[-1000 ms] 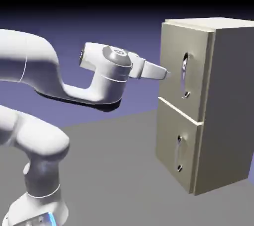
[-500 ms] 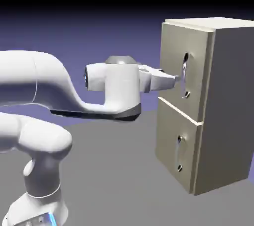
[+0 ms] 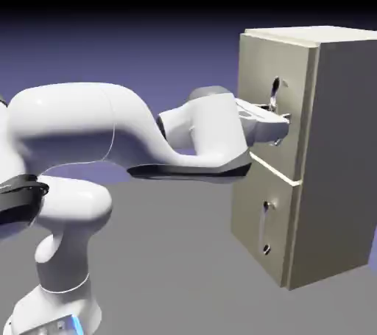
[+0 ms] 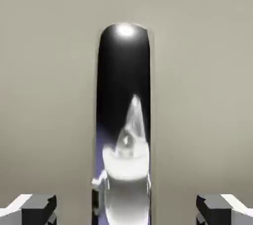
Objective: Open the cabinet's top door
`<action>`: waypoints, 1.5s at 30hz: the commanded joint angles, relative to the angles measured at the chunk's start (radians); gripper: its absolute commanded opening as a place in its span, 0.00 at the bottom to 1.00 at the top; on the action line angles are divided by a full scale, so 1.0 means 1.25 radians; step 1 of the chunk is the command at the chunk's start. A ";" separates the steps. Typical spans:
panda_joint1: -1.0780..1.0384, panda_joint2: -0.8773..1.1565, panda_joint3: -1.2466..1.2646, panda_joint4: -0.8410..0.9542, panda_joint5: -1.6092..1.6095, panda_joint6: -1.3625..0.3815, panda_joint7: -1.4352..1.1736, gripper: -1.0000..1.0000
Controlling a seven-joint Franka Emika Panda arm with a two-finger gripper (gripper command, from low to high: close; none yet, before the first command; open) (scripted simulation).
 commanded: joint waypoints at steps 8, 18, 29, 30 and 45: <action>-0.212 0.019 0.230 -0.142 0.194 -0.130 0.000 0.00; -0.418 0.010 0.518 -0.239 0.445 -0.215 -0.001 0.00; -0.602 -0.031 0.818 -0.284 0.738 -0.247 -0.029 0.00; -0.600 -0.037 0.839 -0.289 0.773 -0.265 -0.042 0.00; -0.570 0.043 1.212 -0.202 1.284 -0.690 -0.133 0.00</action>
